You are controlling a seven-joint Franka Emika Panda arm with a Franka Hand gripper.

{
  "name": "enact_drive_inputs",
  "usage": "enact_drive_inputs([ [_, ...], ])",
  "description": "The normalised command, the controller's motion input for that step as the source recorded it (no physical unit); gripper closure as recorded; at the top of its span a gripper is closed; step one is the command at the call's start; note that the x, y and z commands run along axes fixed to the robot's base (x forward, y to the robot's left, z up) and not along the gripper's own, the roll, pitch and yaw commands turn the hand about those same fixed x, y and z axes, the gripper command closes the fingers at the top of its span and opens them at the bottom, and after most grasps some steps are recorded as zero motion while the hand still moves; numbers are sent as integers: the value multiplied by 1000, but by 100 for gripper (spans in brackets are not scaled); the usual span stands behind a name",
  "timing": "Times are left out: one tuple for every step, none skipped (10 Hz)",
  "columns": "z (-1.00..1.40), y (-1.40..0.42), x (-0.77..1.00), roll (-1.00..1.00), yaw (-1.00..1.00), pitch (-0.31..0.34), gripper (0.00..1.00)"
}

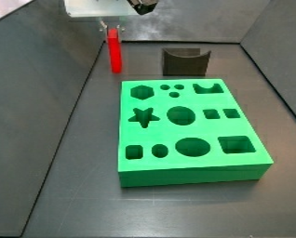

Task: Pick up the double-square object. Move up. Move to above the board. Insert the double-square object.
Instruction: Pick up the double-square object, then move up.

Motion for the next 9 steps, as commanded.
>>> enact_drive_inputs([
  [0, 0, 0, 0, 0, 0, 100],
  [0, 0, 0, 0, 0, 0, 100],
  [0, 0, 0, 0, 0, 0, 100],
  [833, 0, 0, 0, 0, 0, 100],
  [812, 25, -28, 1, -40, 8, 100],
  [699, 33, -50, 13, -49, 19, 100],
  [537, 28, -44, 32, -46, 21, 100],
  [393, 26, -40, 48, -40, 27, 100],
  [295, 22, -37, 55, -34, 30, 100],
])
